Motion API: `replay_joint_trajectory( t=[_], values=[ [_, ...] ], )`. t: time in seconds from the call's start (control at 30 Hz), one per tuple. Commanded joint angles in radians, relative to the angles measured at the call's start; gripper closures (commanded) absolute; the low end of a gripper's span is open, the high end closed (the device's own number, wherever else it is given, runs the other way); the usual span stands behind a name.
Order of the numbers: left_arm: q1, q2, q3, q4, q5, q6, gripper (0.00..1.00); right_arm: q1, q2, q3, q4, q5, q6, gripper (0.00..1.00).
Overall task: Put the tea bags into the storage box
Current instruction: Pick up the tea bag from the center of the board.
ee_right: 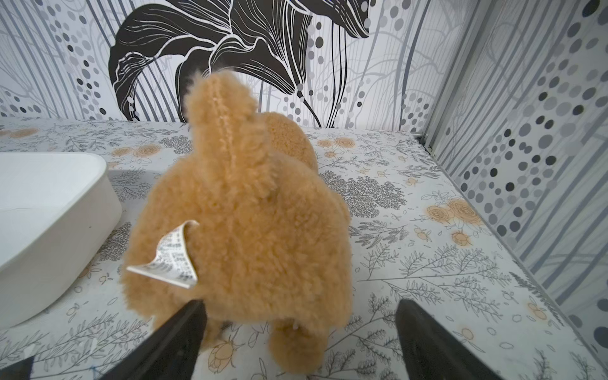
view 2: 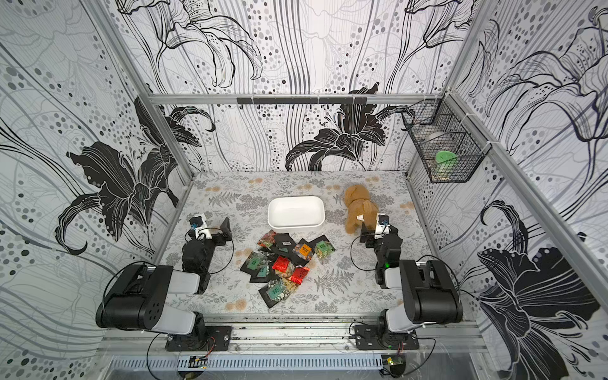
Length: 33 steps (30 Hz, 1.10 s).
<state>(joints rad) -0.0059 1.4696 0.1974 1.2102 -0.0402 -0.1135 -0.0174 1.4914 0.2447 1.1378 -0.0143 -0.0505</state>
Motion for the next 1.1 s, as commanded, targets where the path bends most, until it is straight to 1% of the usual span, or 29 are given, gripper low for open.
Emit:
replay_joint_trajectory(
  t=[0.0,0.63,0.73,0.8,0.83,0.93,1.0,1.07],
  values=[
    [-0.005,0.005,0.014,0.012,0.008,0.017,0.03,-0.002,0.007,0.000,0.008,0.014,-0.010,0.05],
    [-0.005,0.004,0.013,0.011,0.007,0.017,0.03,-0.002,0.003,0.001,0.009,0.016,-0.011,0.05],
    [-0.004,-0.005,0.001,0.031,0.008,0.016,0.03,-0.002,-0.083,0.030,-0.119,0.005,-0.017,0.05],
    [-0.005,-0.065,-0.028,0.042,0.007,0.017,0.03,-0.002,-0.171,0.010,-0.176,0.020,0.005,0.05],
    [-0.006,-0.123,-0.047,0.021,-0.004,0.016,0.03,-0.002,-0.237,0.013,-0.241,0.048,0.045,0.05],
    [-0.006,-0.343,-0.053,-0.151,-0.029,-0.017,0.03,-0.002,-0.430,0.072,-0.494,0.099,0.117,0.05],
    [-0.006,-0.477,-0.030,-0.285,-0.097,-0.128,0.03,-0.001,-0.514,0.101,-0.595,0.128,0.202,0.05],
    [-0.005,-0.607,0.012,-0.508,-0.249,-0.371,0.03,-0.002,-0.575,0.156,-0.796,0.229,0.397,0.05]
  ],
)
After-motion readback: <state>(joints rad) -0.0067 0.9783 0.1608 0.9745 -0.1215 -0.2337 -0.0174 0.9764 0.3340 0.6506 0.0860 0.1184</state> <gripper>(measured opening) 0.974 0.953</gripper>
